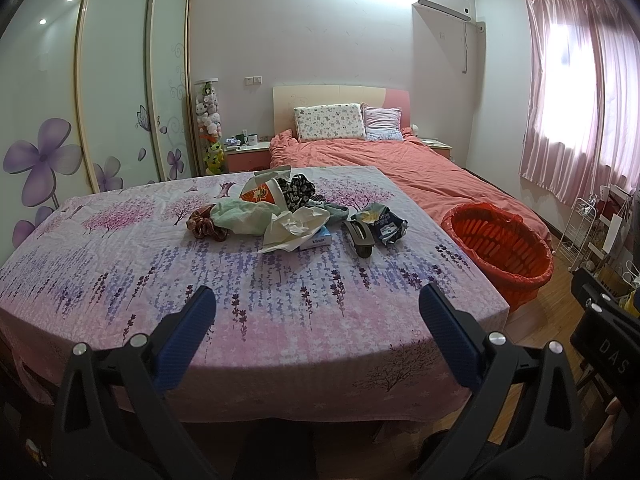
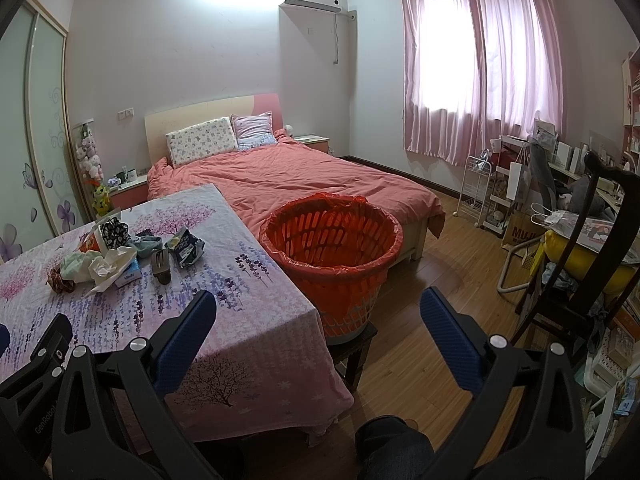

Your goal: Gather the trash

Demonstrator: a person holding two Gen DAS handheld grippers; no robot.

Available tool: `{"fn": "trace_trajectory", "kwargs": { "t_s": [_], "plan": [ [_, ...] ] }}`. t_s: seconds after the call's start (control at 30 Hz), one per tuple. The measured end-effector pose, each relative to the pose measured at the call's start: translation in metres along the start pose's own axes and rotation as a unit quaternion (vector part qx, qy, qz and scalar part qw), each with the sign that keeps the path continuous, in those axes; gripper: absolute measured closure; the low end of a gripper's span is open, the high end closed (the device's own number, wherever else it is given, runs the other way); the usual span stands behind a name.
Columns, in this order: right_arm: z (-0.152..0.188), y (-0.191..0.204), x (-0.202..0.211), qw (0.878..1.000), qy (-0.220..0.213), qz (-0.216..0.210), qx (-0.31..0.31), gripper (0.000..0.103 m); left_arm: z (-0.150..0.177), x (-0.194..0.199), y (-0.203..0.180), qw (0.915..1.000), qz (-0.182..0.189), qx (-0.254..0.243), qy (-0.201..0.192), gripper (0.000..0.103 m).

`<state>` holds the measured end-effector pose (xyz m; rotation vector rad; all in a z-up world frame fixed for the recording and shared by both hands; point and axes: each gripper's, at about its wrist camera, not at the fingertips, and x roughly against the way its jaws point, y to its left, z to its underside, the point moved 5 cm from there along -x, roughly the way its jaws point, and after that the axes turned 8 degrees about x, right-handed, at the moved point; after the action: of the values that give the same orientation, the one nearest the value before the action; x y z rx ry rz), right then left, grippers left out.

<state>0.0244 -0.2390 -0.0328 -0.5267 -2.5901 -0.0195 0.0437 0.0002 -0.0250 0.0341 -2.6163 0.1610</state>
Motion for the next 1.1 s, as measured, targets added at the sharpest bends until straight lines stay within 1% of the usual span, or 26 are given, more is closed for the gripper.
{"fn": "trace_trajectory", "kwargs": {
  "t_s": [0.87,1.0,1.1],
  "plan": [
    [0.001,0.0,0.0,1.0,-0.003,0.0,0.003,0.002,0.0,-0.001,0.0,1.0,-0.002,0.0,0.002,0.004],
    [-0.001,0.002,-0.003,1.0,-0.012,-0.004,0.01,0.002,0.0,-0.009,0.005,1.0,-0.007,0.001,0.004,0.004],
    [-0.005,0.008,-0.014,1.0,-0.013,-0.021,0.01,0.002,-0.002,-0.022,0.012,0.9998,-0.013,0.009,0.011,0.004]
  ]
}}
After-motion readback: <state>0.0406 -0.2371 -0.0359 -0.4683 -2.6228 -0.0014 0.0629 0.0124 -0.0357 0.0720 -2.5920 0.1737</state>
